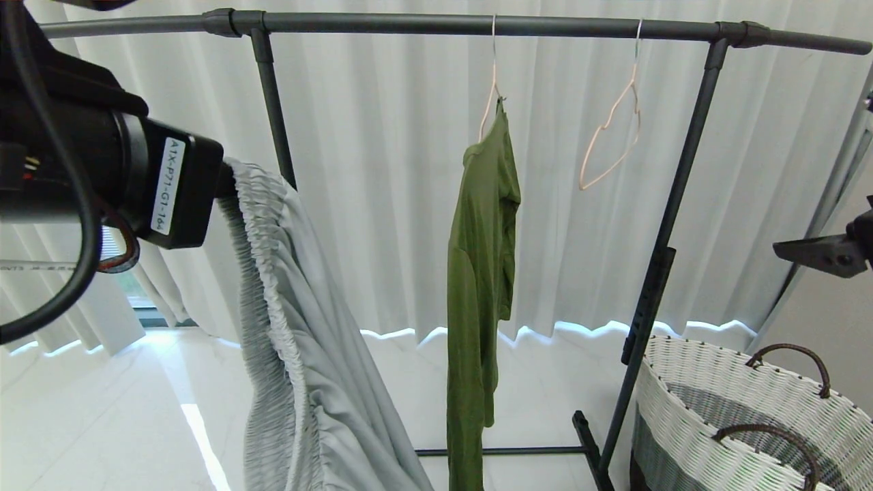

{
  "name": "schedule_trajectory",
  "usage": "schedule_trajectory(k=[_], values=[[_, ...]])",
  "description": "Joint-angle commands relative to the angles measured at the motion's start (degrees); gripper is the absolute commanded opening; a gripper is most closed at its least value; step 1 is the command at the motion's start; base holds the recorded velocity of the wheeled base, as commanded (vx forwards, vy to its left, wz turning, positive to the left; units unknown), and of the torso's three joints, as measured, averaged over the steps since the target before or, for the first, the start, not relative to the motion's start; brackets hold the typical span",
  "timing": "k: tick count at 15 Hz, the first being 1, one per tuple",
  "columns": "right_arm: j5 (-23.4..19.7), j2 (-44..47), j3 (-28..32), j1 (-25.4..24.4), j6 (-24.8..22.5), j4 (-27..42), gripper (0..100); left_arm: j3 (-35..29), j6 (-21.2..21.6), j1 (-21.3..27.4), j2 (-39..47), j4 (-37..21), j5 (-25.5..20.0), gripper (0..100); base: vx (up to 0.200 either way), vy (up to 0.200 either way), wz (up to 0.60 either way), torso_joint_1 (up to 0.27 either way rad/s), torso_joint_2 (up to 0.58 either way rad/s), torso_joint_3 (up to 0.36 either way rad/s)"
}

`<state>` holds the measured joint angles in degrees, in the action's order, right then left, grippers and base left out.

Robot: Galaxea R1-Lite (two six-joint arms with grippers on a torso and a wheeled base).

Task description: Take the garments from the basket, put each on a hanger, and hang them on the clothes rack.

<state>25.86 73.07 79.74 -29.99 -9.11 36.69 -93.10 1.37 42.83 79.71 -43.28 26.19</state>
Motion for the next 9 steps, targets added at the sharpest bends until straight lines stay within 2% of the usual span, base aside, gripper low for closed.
schedule_trajectory(k=[1, 3, 4, 5, 7, 9], values=[[2.2, -0.5, -3.1, 2.1, -1.2, 0.0, 100, 2.2, 0.0, -1.3, -2.2, -0.1, 0.0, 0, 0.0, 0.0, 0.0, 0.0, 0.0, 0.0], [8.9, -1.2, -4.9, 2.6, -1.7, -0.1, 100, 3.3, 0.0, -2.0, -3.2, -0.1, 0.1, 0, 0.0, 0.0, 0.0, 0.0, 0.0, 0.0], [10.0, -1.4, -6.1, 3.9, -1.4, -0.2, 100, 4.2, 0.0, -3.1, -3.6, -0.1, 0.2, 0, 0.0, 0.0, 0.0, 0.0, 0.0, 0.0], [10.1, -1.8, -7.3, 4.8, -1.2, -0.8, 100, 4.9, 0.0, -3.7, -3.9, 0.0, 0.3, 0, 0.0, 0.0, 0.0, 0.0, 0.0, 0.0], [8.5, -2.8, -10.5, 5.3, -1.0, -6.8, 100, 5.0, 0.0, -4.1, -4.3, 0.4, 0.3, 0, 0.0, 0.0, 0.0, 0.0, 0.0, 0.0], [3.9, -3.5, -11.9, 5.4, -1.2, -11.0, 100, 5.6, 0.0, -5.0, -4.4, 2.0, 0.3, 0, 0.0, 0.0, 0.0, 0.0, 0.0, 0.0]])
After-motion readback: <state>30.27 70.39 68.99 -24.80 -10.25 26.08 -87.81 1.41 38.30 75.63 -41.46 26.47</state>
